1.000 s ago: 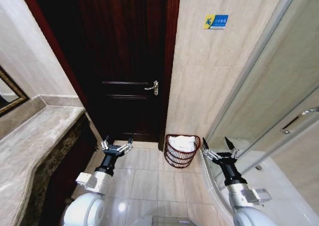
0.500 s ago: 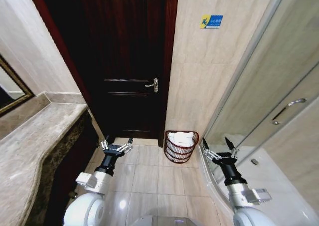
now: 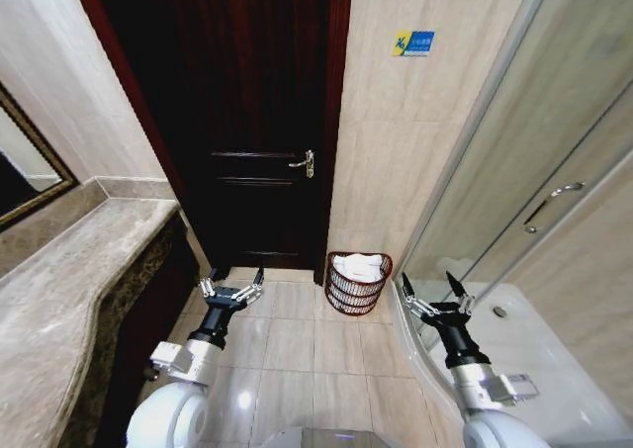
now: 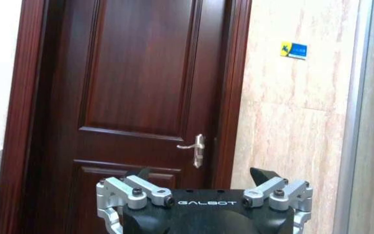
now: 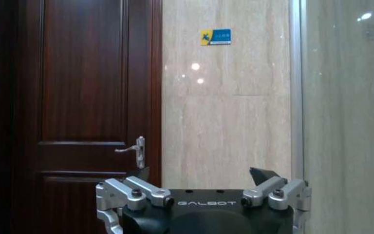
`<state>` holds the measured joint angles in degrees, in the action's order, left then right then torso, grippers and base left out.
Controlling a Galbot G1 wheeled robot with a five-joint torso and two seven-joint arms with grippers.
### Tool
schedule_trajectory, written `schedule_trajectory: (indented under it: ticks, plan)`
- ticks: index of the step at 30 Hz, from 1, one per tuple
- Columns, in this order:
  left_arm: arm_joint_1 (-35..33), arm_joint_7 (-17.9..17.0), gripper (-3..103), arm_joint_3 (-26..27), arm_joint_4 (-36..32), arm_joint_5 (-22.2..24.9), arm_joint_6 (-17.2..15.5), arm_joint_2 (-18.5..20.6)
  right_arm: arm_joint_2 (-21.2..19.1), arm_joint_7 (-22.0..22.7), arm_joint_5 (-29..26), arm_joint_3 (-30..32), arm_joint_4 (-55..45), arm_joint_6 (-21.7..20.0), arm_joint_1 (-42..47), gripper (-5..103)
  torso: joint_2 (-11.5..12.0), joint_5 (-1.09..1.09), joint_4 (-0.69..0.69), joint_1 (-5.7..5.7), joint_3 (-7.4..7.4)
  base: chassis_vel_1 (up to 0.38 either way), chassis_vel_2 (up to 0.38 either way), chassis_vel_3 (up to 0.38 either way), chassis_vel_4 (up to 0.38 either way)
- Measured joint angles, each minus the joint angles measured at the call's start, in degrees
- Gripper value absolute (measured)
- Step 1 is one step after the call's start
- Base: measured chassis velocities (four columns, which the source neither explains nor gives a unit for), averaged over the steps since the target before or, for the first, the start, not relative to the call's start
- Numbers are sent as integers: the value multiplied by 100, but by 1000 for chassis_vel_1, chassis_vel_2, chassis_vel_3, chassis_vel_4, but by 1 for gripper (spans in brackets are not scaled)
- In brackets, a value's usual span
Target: Discard the used towel into the hamper.
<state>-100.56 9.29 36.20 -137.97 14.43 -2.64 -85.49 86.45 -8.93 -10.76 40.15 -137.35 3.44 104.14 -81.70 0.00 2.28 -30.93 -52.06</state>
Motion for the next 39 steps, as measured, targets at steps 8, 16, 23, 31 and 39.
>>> schedule_trajectory:
  ticks: [8, 16, 23, 31, 39]
  plan:
    - [0, 0, 100, 0, 0, 0, 0, 0, 0, 0, 0, 0, 0, 0, 0, 100, 0, 0, 0, 0, 0, 85, -71, -74, 73]
    - [0, 0, 100, 0, 0, 0, 0, 0, 0, 0, 0, 0, 0, 0, 0, 100, 0, 0, 0, 0, 0, 66, -60, -63, 75]
    - [0, 0, 100, 0, 0, 0, 0, 0, 0, 0, 0, 0, 0, 0, 0, 100, 0, -1, 0, 0, 0, 74, -77, -78, 76]
    - [0, 0, 100, 0, 0, 0, 0, 0, 0, 0, 0, 0, 0, 0, 0, 100, 0, 0, 0, 0, 0, 76, -73, -77, 73]
    - [0, 0, 100, 0, 0, 0, 0, 0, 0, 0, 0, 0, 0, 0, 0, 100, 0, 0, 0, 0, 0, 79, -67, -67, 79]
